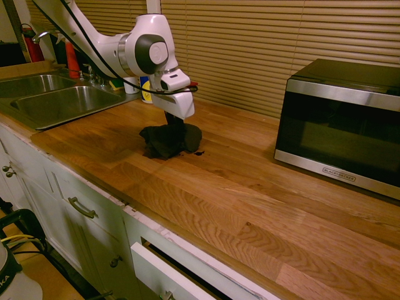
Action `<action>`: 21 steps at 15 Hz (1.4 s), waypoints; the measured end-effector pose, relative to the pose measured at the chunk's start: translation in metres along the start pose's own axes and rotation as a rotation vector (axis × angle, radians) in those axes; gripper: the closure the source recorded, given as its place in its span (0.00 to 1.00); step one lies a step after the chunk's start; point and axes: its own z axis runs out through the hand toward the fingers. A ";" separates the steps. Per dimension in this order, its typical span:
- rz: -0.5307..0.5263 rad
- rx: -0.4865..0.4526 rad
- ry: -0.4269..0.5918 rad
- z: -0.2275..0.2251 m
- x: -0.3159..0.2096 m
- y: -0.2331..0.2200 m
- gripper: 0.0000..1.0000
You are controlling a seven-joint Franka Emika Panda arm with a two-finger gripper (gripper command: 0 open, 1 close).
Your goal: Clear the spill
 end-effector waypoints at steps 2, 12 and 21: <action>0.039 0.002 0.002 0.004 0.017 0.009 1.00; 0.132 0.019 -0.030 0.015 0.078 0.046 1.00; -0.041 0.050 -0.003 -0.009 -0.012 0.015 1.00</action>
